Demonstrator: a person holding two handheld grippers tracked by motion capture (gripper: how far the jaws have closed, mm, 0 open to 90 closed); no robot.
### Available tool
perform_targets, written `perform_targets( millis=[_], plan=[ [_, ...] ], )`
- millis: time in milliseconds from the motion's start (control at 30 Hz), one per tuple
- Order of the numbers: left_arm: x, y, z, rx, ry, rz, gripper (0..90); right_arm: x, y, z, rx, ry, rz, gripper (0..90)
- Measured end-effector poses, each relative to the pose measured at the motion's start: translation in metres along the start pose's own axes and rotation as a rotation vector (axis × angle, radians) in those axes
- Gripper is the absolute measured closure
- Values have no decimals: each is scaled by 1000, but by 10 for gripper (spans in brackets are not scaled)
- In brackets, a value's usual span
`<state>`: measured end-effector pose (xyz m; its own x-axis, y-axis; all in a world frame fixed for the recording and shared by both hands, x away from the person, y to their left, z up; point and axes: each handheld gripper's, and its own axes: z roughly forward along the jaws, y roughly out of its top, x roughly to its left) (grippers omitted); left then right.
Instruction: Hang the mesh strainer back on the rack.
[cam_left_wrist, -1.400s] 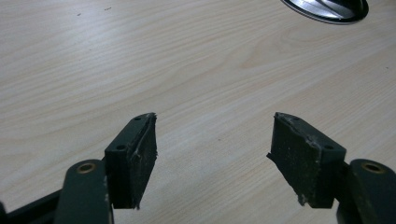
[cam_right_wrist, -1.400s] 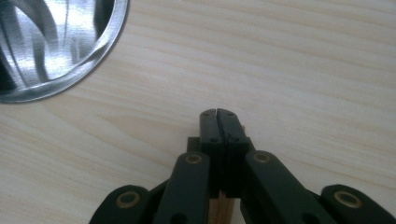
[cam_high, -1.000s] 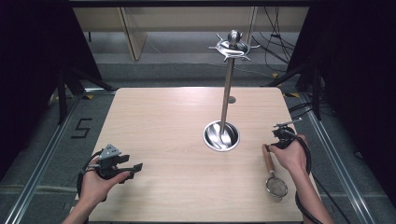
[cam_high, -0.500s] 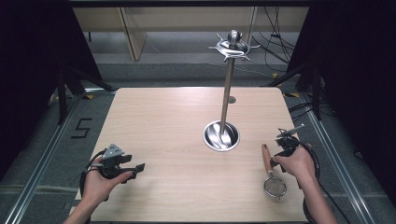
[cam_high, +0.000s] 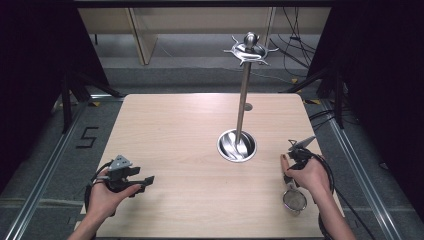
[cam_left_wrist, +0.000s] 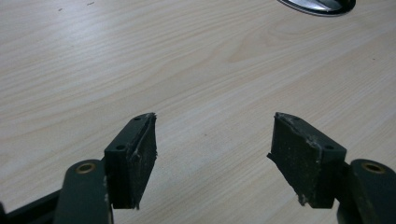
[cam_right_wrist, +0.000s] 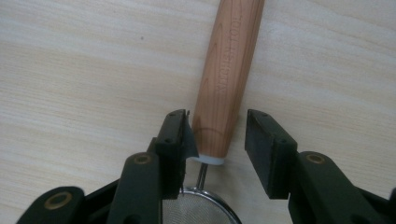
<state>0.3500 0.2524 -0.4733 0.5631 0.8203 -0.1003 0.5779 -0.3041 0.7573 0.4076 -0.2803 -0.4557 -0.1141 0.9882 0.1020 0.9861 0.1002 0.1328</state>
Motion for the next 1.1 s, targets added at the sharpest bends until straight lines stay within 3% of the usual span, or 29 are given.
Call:
perform_targets(
  millis=[100, 133, 167, 200, 333, 367, 400, 433, 467, 500, 533, 567, 600, 833, 867, 900, 933, 967, 1000, 1033, 1100],
  plan=[
    [0, 0, 0, 2, -2, -1, 304, -1, 1, 2, 6, 1, -5, 594],
    [0, 0, 0, 0, -1, -3, 304, 2, 1, 4, 22, 0, 35, 594],
    [0, 0, 0, 0, -1, -3, 304, 2, 1, 4, 22, 0, 35, 594],
    [0, -1, 0, -10, -7, -3, 304, -2, 2, 6, 26, 0, 5, 604],
    [1, -1, 0, -9, -7, -7, 304, -2, 2, 8, 31, 4, 37, 620],
    [0, 0, 0, -5, -6, -11, 305, -6, 1, 8, 61, -28, -16, 626],
    [0, 0, 0, -9, -7, -9, 305, -7, 2, 7, 73, -34, -22, 632],
    [0, 0, 0, -6, -4, 0, 305, -4, 2, 9, 35, 6, 42, 638],
    [0, 0, 0, -8, -8, 0, 305, -6, 2, 9, 54, -10, 13, 645],
    [-1, 0, 0, -20, -5, -16, 305, -4, 2, 10, 40, 4, 38, 653],
    [0, 0, 0, -16, -8, -6, 305, -7, 1, 10, 63, -21, -16, 657],
    [0, 0, 0, -16, -8, -6, 305, -7, 1, 10, 69, -25, -15, 661],
    [0, 0, -1, -21, -10, -3, 306, -3, 2, 11, 43, 9, 44, 666],
    [1, 1, -3, -15, -2, 7, 310, -2, 4, 11, 52, -3, 59, 676],
    [-1, 1, -2, -31, -1, -13, 310, -2, 3, 12, 36, -14, 62, 678],
    [0, 1, -3, -20, -3, 0, 310, -6, 2, 12, 59, -32, 13, 680],
    [0, 1, -3, -22, -3, -4, 310, -6, 2, 11, 67, -30, 13, 687],
    [0, 1, -3, -22, -3, -4, 310, -3, 3, 11, 40, 1, 73, 691],
    [-1, 1, -2, -36, -6, -15, 310, -3, 3, 11, 38, -3, 70, 692],
    [-1, 1, -2, -36, -5, -16, 311, -7, 2, 10, 69, -30, 9, 692],
    [0, 1, -3, -26, -6, 0, 311, -7, 2, 9, 76, -33, 6, 692]
  ],
)
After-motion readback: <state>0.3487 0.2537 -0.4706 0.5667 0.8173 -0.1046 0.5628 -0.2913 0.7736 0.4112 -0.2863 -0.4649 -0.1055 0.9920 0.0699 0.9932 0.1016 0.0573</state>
